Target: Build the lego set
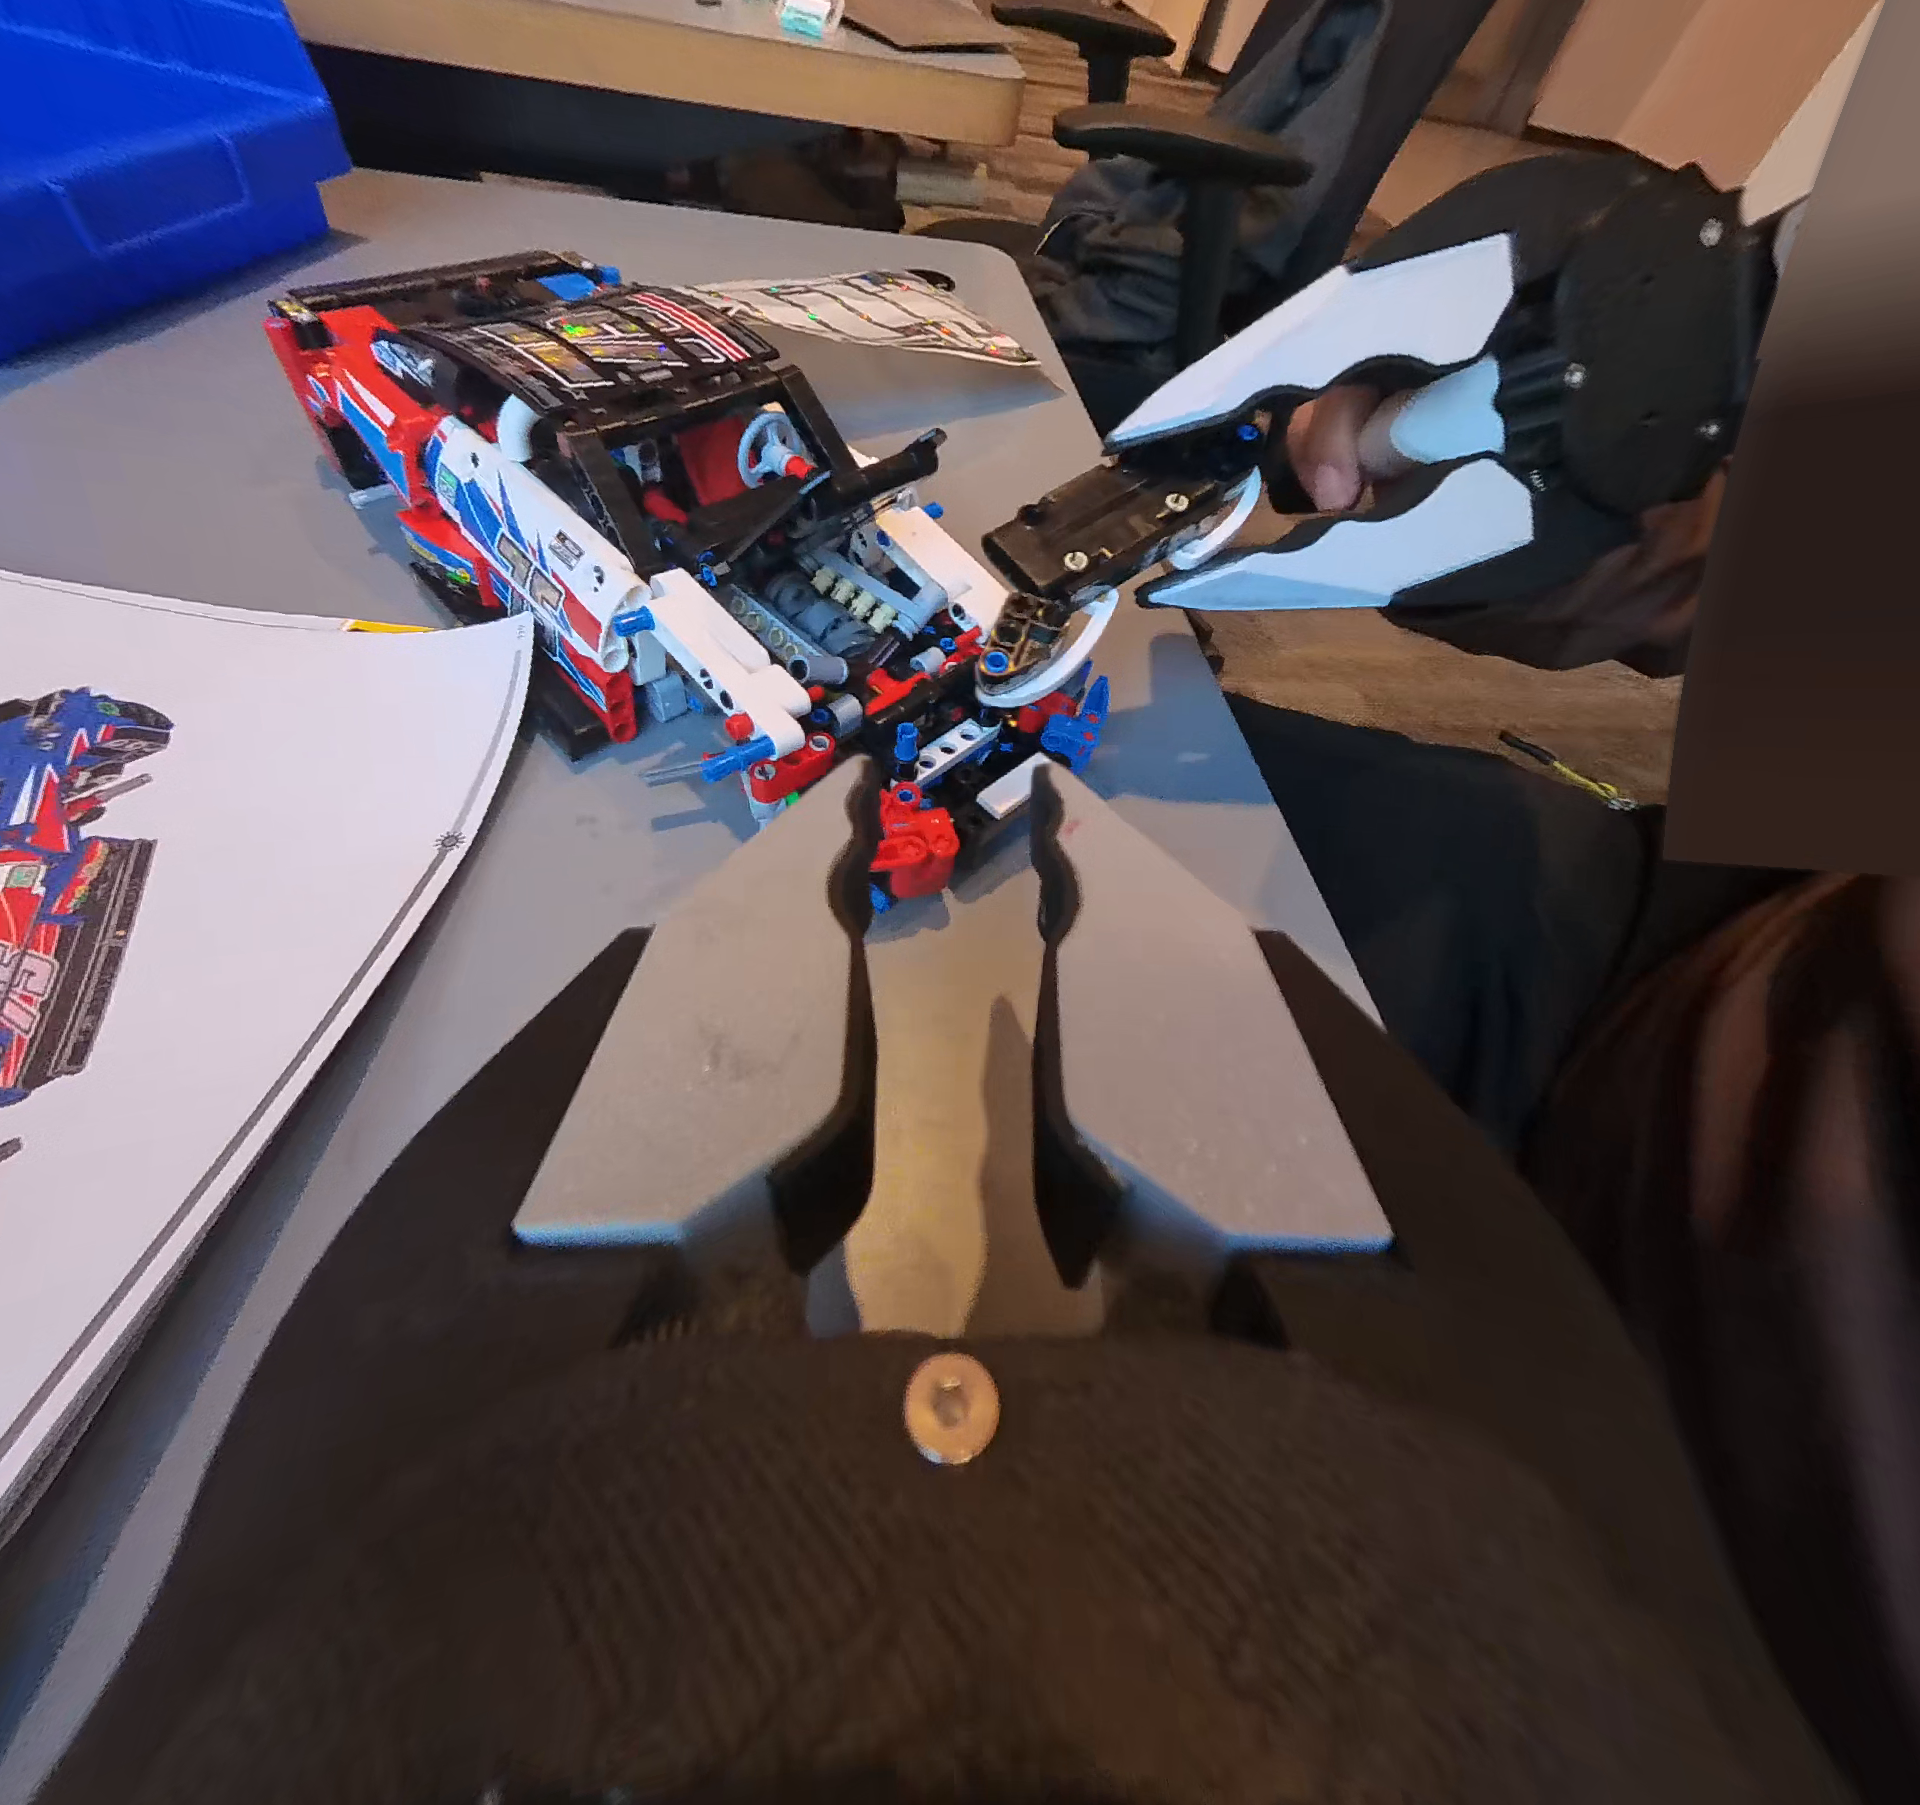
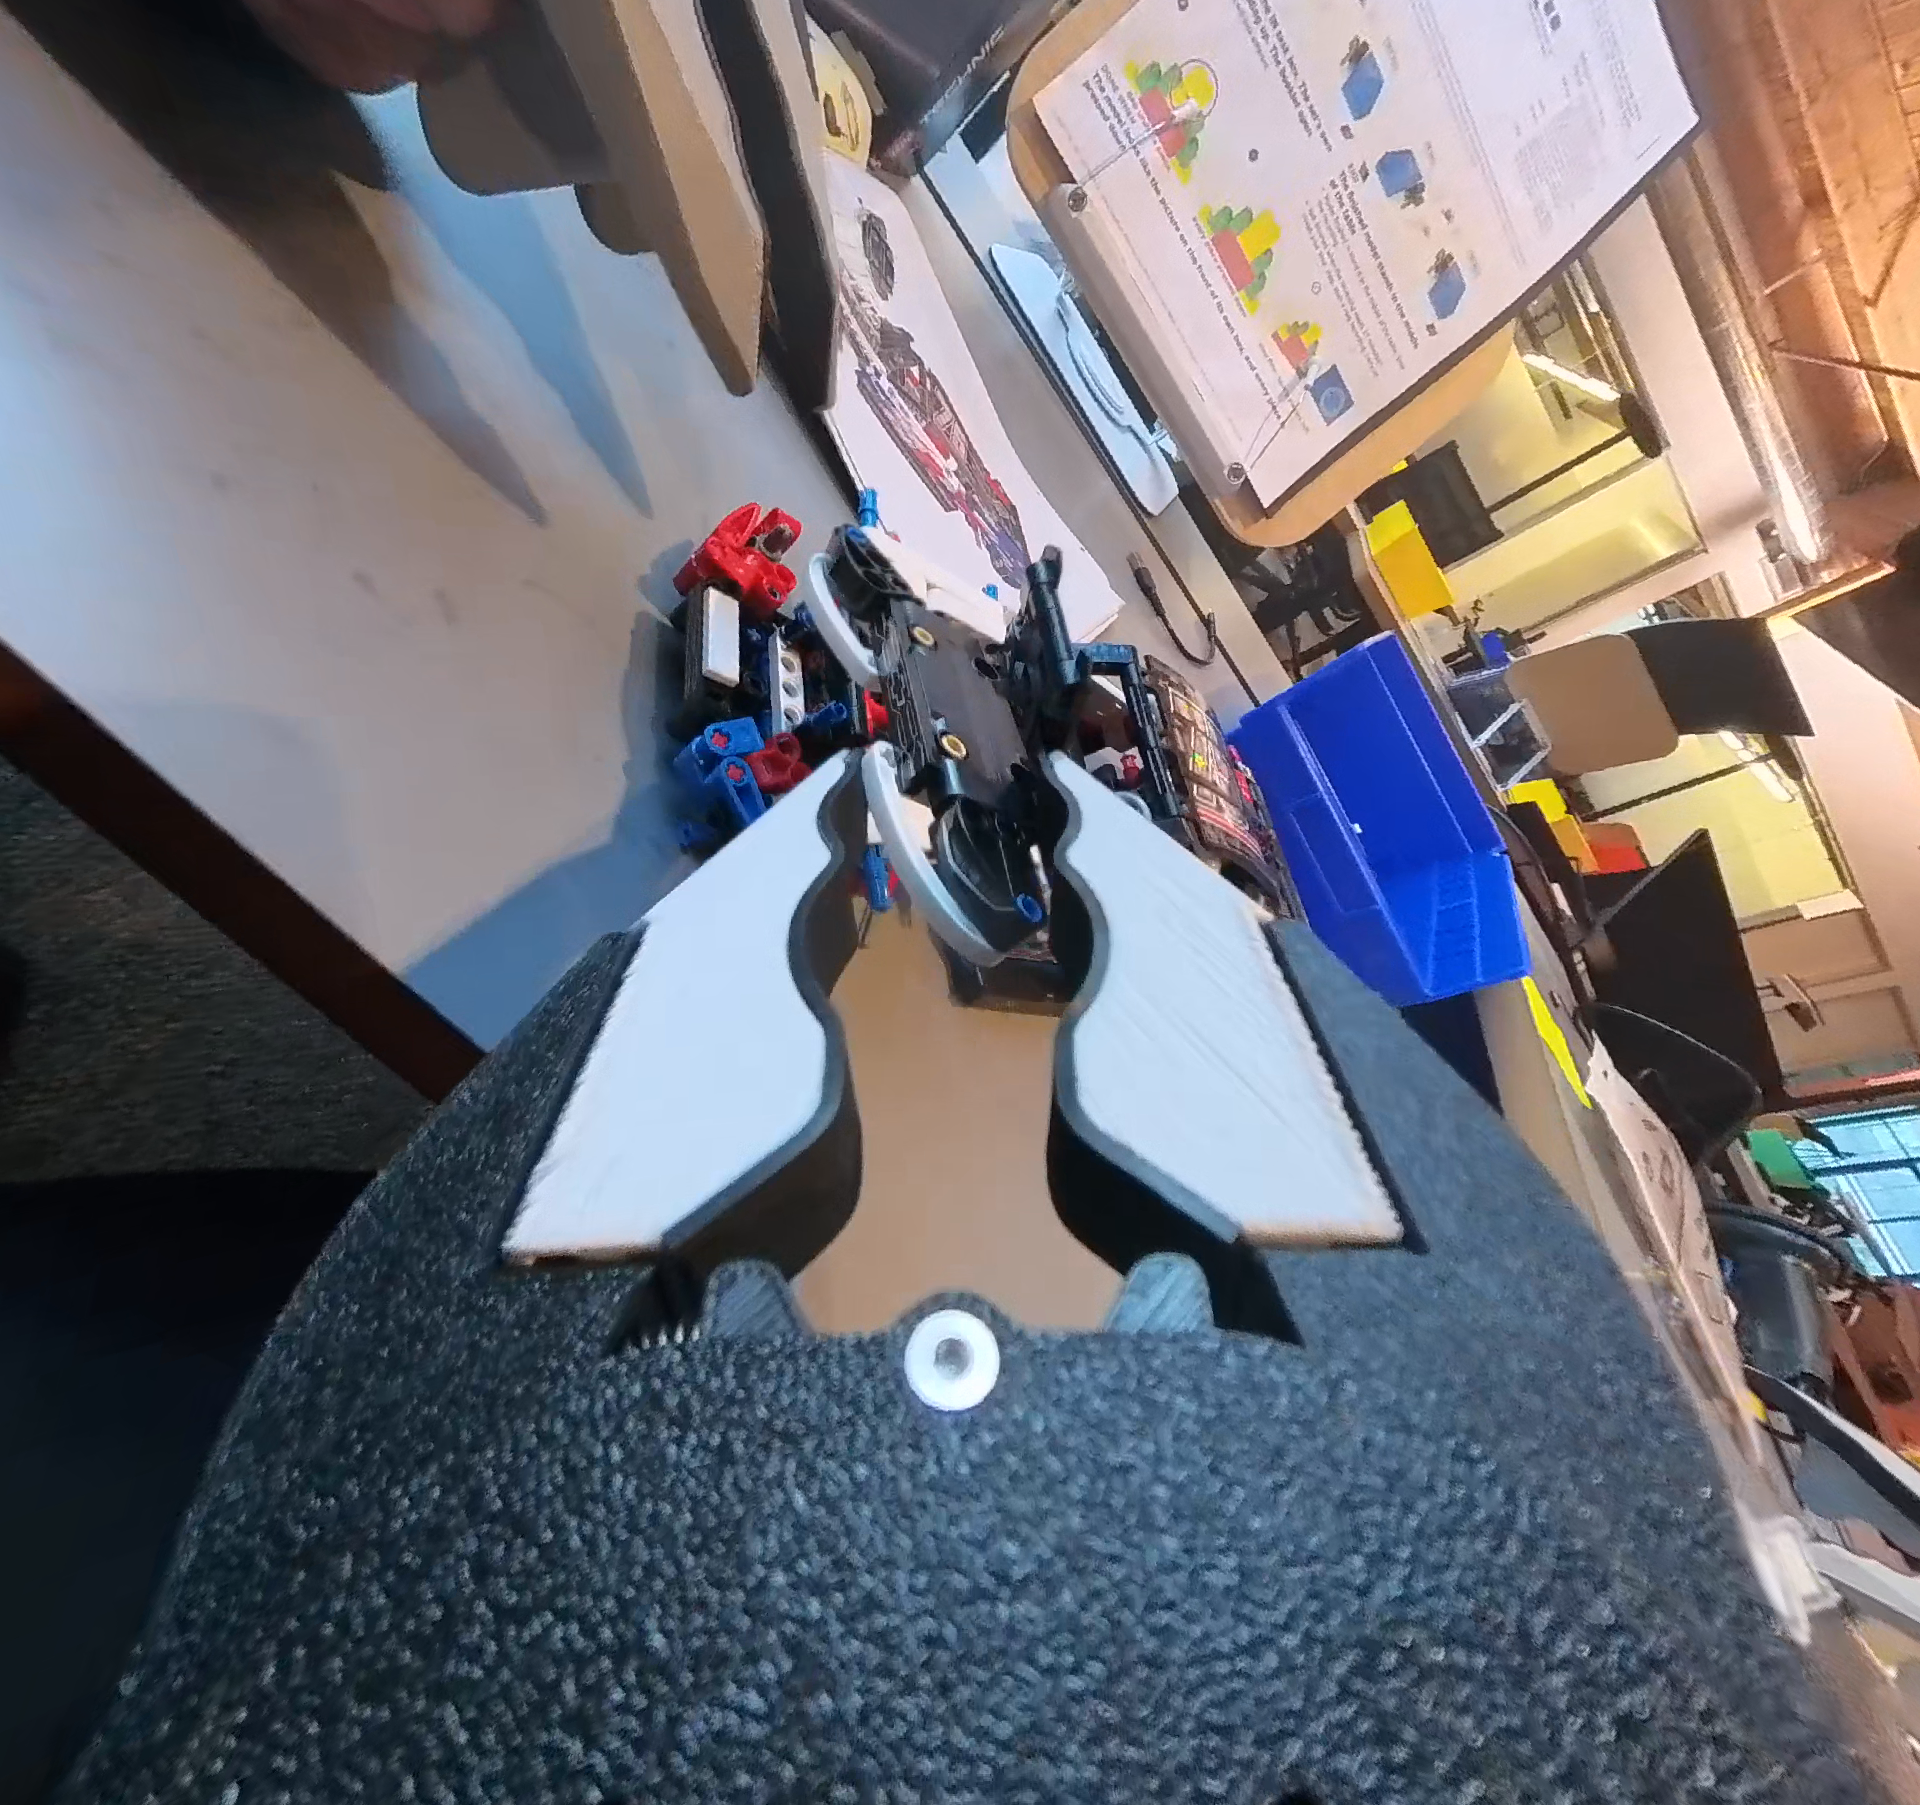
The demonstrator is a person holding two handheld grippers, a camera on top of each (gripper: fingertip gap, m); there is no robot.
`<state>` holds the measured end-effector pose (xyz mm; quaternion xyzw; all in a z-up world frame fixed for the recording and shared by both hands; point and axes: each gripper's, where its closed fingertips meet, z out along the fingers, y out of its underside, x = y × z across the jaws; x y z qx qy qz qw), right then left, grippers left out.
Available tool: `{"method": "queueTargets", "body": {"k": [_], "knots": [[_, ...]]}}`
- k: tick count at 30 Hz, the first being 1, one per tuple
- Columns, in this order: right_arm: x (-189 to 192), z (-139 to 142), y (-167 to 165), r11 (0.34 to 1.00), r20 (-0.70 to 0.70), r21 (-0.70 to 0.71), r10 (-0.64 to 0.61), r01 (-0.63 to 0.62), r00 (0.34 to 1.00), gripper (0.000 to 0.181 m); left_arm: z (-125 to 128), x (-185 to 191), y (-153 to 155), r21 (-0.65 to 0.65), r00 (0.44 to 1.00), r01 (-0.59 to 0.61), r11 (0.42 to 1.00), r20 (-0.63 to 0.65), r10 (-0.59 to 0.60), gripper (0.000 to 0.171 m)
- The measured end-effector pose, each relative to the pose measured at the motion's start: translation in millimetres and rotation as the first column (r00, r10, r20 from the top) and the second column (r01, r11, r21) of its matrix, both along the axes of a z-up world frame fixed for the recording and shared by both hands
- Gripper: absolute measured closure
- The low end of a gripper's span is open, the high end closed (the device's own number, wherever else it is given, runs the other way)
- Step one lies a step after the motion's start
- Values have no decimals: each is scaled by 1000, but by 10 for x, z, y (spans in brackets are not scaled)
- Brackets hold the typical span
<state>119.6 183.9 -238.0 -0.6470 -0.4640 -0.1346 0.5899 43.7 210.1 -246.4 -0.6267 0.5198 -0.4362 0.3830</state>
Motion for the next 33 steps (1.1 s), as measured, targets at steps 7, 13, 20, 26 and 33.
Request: {"method": "queueTargets", "body": {"k": [7, 13, 20, 26, 33], "knots": [[-90, 17, 39, 999, -103, -26, 20, -23, 994, 150, 5, -27, -4, 87, 1000, -28, 996, -5, 29, 147], [-133, 194, 167, 998, -190, -9, 52, -55, 980, 150, 174, -217, 60, 106, 987, -130, 986, 107, 119, 148], [-185, 674, 360, 962, -498, -106, 169, -253, 851, 149, 303, -395, 220, -10, 957, -202, 979, 211, 200, 149], [-81, 949, 626, 908, -620, -144, 228, -395, 751, 150, 354, -460, 243, -32, 945, -211, 977, 249, 212, 149], [-138, 1034, 845, 902, -620, -119, 259, -415, 741, 150, 366, -509, 238, -48, 941, -213, 976, 259, 218, 150]]}}
